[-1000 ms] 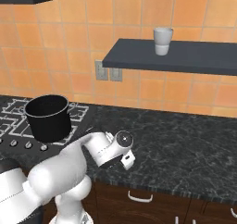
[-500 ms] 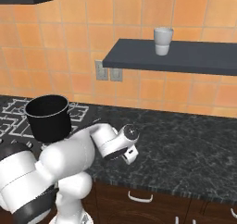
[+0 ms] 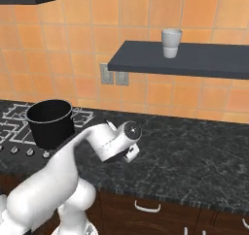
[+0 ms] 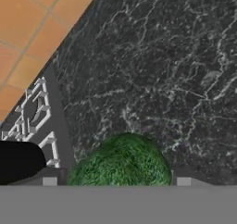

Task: Put the bell pepper and broccoli in the pot. Retrieve the spatula and lightly stir the vegetables in the pot.

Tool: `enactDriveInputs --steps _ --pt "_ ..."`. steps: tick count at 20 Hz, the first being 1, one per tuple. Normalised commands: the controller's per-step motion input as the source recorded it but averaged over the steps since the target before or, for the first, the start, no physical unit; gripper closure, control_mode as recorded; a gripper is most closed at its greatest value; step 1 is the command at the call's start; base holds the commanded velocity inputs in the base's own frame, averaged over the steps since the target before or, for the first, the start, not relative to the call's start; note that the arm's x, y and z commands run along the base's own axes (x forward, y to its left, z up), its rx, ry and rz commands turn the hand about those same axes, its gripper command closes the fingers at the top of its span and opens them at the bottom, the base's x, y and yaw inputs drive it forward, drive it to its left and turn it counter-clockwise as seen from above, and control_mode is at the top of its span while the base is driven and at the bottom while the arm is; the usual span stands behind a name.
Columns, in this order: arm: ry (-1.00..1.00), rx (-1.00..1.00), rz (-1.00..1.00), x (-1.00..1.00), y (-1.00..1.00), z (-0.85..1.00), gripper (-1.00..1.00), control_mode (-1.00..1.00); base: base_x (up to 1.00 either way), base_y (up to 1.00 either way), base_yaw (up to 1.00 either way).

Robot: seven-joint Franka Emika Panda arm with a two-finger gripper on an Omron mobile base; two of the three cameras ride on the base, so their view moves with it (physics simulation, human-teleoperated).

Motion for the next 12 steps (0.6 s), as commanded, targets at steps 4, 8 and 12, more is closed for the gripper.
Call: enactDriveInputs --steps 4,8,12 --pt "-0.26 -0.17 0.02 -0.3 0.95 1.0 1.0 -1.0 0.0 0.0 0.0" --pt "-0.12 -0.21 0.04 -0.02 1.0 1.0 1.0 -1.0 0.0 0.0 0.0" --pt "-0.07 -0.21 0.04 0.0 0.89 1.0 1.0 -1.0 0.0 0.0 0.0"
